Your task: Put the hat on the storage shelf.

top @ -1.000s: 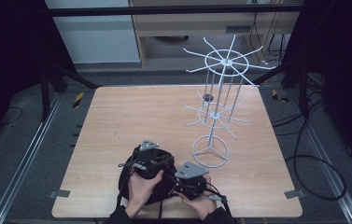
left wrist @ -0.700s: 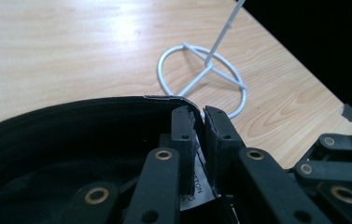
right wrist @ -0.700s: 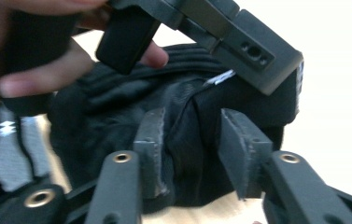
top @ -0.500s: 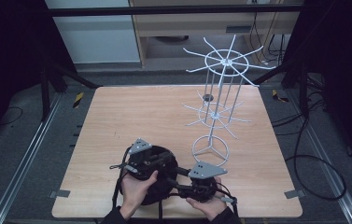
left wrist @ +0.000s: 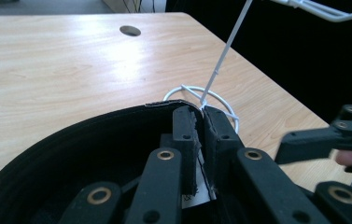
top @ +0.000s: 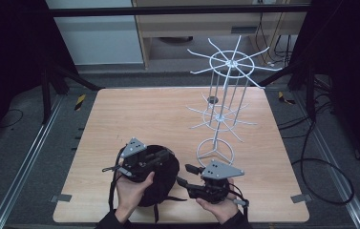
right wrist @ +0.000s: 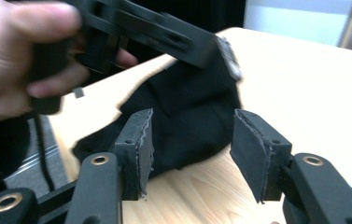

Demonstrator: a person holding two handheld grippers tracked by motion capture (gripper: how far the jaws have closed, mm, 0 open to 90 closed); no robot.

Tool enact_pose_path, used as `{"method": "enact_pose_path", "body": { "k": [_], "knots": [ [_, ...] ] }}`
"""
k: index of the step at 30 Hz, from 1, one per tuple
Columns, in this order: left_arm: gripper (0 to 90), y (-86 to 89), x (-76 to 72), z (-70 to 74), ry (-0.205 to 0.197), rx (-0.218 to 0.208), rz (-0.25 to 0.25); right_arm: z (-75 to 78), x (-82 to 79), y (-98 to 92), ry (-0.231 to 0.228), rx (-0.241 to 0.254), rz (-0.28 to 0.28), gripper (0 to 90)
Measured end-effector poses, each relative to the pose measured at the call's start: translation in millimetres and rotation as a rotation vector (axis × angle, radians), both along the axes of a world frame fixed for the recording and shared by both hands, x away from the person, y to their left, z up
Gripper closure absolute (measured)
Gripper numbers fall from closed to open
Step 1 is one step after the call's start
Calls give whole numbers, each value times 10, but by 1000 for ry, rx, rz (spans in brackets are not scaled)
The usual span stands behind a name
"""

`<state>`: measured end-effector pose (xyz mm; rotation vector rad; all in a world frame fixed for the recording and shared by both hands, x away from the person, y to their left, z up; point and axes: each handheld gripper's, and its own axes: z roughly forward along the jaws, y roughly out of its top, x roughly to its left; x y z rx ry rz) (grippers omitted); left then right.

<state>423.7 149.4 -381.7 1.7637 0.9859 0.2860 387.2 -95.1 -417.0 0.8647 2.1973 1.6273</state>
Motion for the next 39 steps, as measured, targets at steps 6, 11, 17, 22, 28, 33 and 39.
{"method": "enact_pose_path", "body": {
  "k": [6, 11, 17, 22, 28, 33, 39],
  "knots": [
    [835, 16, -55, 106, -48, -29, -18, -135, 82, 11, 46, -21, -16, 456],
    [836, -49, -117, 187, -79, -34, -53, -128, 126, 99, 35, 0, 0, 365],
    [837, -97, -175, 214, -109, -35, -103, -175, 218, 105, 62, 47, 24, 426],
    [838, -116, -168, 195, -111, -39, -117, -192, 235, 115, 65, 62, 37, 674],
    [836, -66, -184, 230, -141, -39, -114, -111, 183, 181, -1, 12, 23, 811],
    [833, 68, -236, 283, -176, -33, -94, 60, 148, 241, -77, -76, 8, 811],
    [825, 233, -277, 251, -186, -32, -67, 158, 148, 355, -98, -145, 27, 812]
  ]
}}
